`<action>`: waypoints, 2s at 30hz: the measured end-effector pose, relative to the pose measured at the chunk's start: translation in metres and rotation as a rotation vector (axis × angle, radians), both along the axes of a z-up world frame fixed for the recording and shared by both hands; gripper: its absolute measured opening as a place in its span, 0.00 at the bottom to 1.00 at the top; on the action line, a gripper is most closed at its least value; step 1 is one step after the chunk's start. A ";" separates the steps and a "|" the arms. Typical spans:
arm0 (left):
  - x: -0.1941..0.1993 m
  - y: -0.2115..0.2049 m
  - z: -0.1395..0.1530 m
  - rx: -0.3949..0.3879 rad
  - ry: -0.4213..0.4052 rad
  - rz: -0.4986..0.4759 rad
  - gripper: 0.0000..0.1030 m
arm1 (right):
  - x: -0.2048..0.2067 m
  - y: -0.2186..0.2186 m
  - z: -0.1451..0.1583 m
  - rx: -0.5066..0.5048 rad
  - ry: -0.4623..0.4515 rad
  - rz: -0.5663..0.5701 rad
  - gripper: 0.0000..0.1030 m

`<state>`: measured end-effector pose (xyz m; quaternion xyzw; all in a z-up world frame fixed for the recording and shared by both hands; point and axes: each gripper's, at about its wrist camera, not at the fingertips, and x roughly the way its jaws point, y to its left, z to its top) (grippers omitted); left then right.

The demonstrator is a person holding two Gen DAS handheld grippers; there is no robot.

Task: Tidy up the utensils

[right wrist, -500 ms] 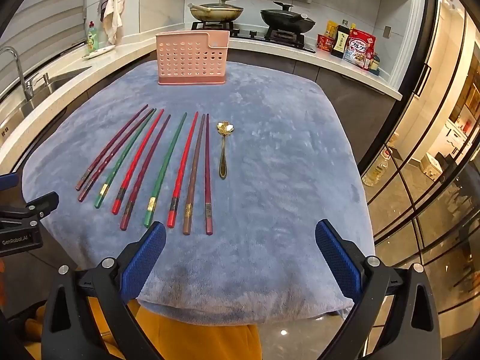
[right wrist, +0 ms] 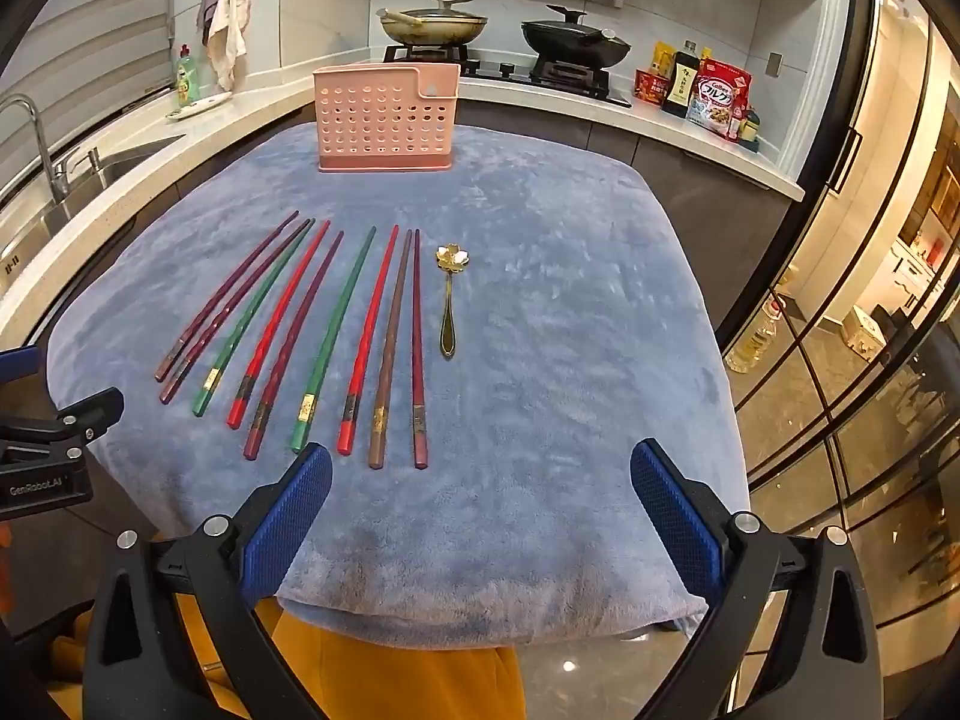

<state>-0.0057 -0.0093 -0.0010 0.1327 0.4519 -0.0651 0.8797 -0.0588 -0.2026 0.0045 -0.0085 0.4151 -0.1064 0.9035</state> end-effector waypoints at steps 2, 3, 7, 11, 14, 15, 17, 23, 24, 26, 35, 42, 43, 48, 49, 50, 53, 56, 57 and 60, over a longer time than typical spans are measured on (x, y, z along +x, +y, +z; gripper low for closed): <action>0.002 0.003 0.000 -0.006 0.005 0.000 0.93 | 0.000 0.000 0.000 0.000 0.000 0.000 0.93; 0.002 0.003 0.000 -0.005 0.006 0.001 0.93 | 0.000 0.000 0.000 0.001 0.000 0.000 0.93; 0.002 0.003 0.000 -0.005 0.006 0.001 0.93 | 0.000 0.000 0.001 0.000 0.000 0.000 0.93; 0.003 0.004 -0.001 -0.006 0.008 0.003 0.93 | 0.000 0.001 0.001 0.000 0.001 0.000 0.93; 0.004 0.004 -0.001 -0.007 0.010 0.005 0.93 | 0.000 0.001 0.001 0.000 0.001 0.000 0.93; 0.004 0.006 -0.001 -0.009 0.012 0.005 0.93 | 0.000 0.001 0.001 0.000 0.001 0.000 0.93; 0.005 0.006 -0.001 -0.010 0.013 0.007 0.93 | 0.000 0.001 0.001 0.000 0.001 0.000 0.93; 0.005 0.006 -0.001 -0.010 0.013 0.007 0.93 | 0.000 0.001 0.001 0.000 0.002 0.000 0.93; 0.005 0.006 -0.001 -0.010 0.013 0.007 0.93 | 0.000 0.001 0.001 0.000 0.002 0.000 0.93; 0.005 0.006 -0.001 -0.010 0.013 0.008 0.93 | 0.000 0.001 0.001 0.000 0.002 0.000 0.93; 0.005 0.005 -0.001 -0.008 0.010 0.006 0.93 | 0.000 0.000 0.001 0.000 0.003 0.001 0.93; 0.005 0.005 -0.001 -0.007 0.010 0.006 0.93 | 0.002 0.004 0.001 -0.002 0.003 0.001 0.93; 0.005 0.005 -0.001 -0.008 0.009 0.005 0.93 | 0.002 0.004 0.001 -0.002 0.003 0.000 0.93; 0.005 0.004 -0.001 -0.007 0.009 0.005 0.93 | 0.002 0.005 0.002 -0.001 0.004 0.000 0.93; 0.005 0.004 -0.001 -0.007 0.009 0.005 0.93 | 0.002 0.005 0.002 -0.001 0.003 0.001 0.93; 0.005 0.004 -0.001 -0.007 0.009 0.005 0.93 | 0.002 0.005 0.002 -0.001 0.003 0.001 0.93; 0.005 0.004 -0.001 -0.006 0.009 0.006 0.93 | 0.002 0.004 0.002 -0.001 0.004 0.001 0.93; 0.005 0.004 -0.001 -0.006 0.008 0.005 0.93 | 0.002 0.005 0.002 -0.001 0.003 0.001 0.93; 0.005 0.004 -0.001 -0.007 0.009 0.005 0.93 | 0.003 0.004 0.002 -0.001 0.003 0.001 0.93; 0.005 0.004 -0.001 -0.007 0.009 0.005 0.93 | 0.003 0.004 0.001 0.000 0.005 0.000 0.93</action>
